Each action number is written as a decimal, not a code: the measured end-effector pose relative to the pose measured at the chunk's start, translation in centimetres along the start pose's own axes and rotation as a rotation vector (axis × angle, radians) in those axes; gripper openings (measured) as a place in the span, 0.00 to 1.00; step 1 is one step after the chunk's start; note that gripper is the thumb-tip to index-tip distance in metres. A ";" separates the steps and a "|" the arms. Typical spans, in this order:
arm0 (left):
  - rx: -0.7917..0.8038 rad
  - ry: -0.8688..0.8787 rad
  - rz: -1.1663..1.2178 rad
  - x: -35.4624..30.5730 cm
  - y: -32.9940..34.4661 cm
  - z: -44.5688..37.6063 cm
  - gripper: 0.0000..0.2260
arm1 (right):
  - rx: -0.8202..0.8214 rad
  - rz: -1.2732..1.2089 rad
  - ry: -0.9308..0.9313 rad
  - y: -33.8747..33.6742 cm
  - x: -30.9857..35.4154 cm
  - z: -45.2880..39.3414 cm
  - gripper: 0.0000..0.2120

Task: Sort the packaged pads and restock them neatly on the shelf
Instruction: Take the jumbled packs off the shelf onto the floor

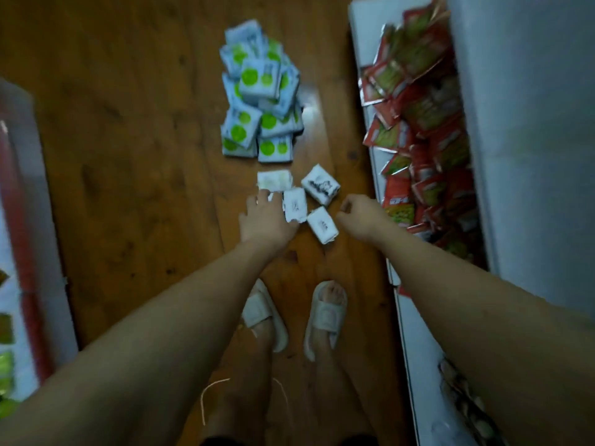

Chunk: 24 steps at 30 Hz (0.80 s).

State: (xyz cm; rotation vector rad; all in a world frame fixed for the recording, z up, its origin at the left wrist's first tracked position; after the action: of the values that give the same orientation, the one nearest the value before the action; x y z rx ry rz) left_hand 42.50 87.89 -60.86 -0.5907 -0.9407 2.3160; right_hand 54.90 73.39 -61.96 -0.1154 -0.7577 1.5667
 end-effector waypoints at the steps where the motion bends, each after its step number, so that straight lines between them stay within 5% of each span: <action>1: 0.014 0.032 0.014 -1.6 -2.8 2.1 0.26 | -0.003 0.003 0.008 -2.1 1.4 2.7 0.10; 10: -0.113 0.396 0.097 -10.7 -26.3 20.2 0.14 | -0.311 -0.182 -0.063 -16.7 8.5 27.8 0.11; 24: -0.222 1.008 -0.191 -17.9 -38.9 35.8 0.15 | -0.852 -0.424 0.110 -23.3 13.1 48.8 0.14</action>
State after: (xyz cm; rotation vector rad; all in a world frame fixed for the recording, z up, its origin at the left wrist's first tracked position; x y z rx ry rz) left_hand 48.04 82.15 -5.56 -1.4832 -0.6865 1.4207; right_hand 48.26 65.12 -7.29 -0.6152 -1.2293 0.7551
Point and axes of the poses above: each hand's wrist, its own z-axis away from the middle knuckle, its own y-axis out of the palm, x = y × z, the point moved 5 cm from there along -z, towards the middle knuckle, and after that the axes turned 1 degree about y, right-handed, at the moved point
